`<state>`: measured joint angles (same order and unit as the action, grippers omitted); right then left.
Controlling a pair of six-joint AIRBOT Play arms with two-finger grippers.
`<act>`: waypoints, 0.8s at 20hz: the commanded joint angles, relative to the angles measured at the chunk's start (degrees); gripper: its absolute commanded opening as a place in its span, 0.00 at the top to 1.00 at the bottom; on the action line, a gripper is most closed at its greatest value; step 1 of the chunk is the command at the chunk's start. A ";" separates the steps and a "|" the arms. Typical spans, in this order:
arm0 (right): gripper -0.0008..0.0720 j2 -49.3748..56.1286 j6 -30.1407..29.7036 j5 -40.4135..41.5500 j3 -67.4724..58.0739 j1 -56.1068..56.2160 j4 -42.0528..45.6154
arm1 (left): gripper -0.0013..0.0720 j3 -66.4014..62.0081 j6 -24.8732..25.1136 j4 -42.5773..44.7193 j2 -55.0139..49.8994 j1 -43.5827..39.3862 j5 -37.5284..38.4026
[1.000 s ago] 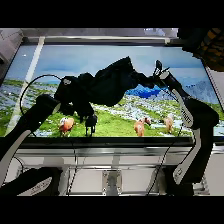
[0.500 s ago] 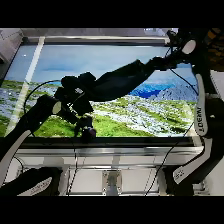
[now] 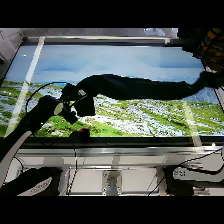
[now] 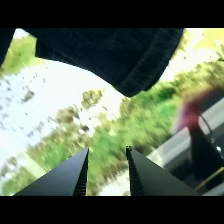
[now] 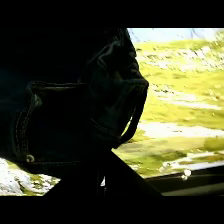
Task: Fold the clothes and pants, and hang the long-sleeved shirts on hangers.
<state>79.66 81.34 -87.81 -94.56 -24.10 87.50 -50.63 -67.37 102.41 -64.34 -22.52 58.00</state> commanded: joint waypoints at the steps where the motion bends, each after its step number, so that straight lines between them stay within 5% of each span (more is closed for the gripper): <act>1: 0.97 -5.62 -1.64 2.84 11.56 -8.41 0.85 | 0.61 0.00 4.09 2.56 0.00 -0.48 -5.51; 4: 0.97 -7.30 -3.50 6.60 20.50 -12.92 2.34 | 0.61 0.00 12.44 2.54 -0.07 -1.22 -6.21; 7: 0.97 -8.24 -6.01 9.40 27.04 -17.22 2.64 | 0.61 0.02 13.84 -2.25 -0.81 -1.31 -6.19; 9: 0.97 -8.50 -7.06 10.73 29.81 -18.97 2.47 | 0.47 0.02 20.81 -9.57 -2.34 -2.21 -5.64; 12: 0.97 -8.48 -7.32 12.39 30.64 -19.41 -0.57 | 0.47 0.02 27.61 -10.69 -5.84 -9.38 -6.38; 14: 0.97 -8.48 -7.87 12.44 30.64 -19.43 -3.65 | 0.47 0.00 25.03 -8.92 -8.94 -14.25 -10.05; 16: 0.97 -8.48 -8.74 12.41 30.64 -19.43 -5.11 | 0.47 0.00 12.52 0.63 -12.68 -17.64 -12.61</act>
<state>71.29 73.82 -76.16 -64.53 -43.13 85.69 -50.63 -46.30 95.85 -72.88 -35.22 48.99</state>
